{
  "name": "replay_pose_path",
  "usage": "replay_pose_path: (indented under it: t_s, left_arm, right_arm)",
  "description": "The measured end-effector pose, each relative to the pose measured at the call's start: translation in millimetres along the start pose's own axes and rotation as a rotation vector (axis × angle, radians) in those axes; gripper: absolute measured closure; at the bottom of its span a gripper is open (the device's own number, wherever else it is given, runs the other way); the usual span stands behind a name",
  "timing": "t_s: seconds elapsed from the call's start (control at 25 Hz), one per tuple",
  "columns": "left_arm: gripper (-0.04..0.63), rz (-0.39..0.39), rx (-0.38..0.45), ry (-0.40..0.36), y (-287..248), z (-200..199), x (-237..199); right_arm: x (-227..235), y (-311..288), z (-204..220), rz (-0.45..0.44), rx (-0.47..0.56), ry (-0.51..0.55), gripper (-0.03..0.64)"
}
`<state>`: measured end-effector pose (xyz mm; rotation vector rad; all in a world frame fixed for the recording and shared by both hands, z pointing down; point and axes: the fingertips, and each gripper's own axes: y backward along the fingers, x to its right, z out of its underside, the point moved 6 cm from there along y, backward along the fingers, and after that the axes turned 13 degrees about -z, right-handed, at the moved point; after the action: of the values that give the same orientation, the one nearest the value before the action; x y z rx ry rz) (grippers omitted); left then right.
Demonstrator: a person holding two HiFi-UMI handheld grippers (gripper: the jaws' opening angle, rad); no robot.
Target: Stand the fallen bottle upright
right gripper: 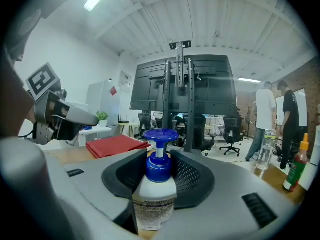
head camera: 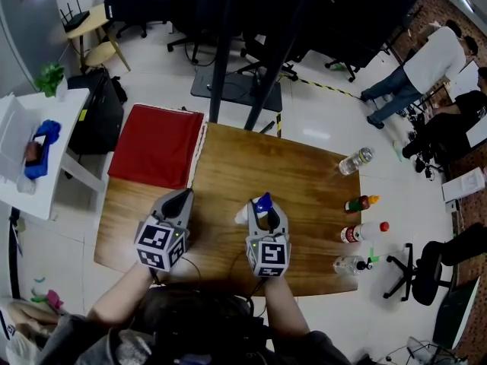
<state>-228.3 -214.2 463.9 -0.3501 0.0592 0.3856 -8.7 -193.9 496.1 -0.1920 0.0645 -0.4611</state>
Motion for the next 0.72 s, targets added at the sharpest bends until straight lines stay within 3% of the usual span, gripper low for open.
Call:
replay_pose_path:
  t_s: [0.4, 0.72]
  left_arm:
    - [0.566, 0.000, 0.013, 0.000, 5.7, -1.0, 4.9]
    - [0.566, 0.001, 0.023, -0.003, 11.7, -5.6, 5.9]
  right_arm:
    - [3.7, 2.6, 1.4, -0.016, 0.009, -0.028, 0.413]
    - [8.8, 7.2, 2.9, -0.039, -0.004, -0.075, 0.270]
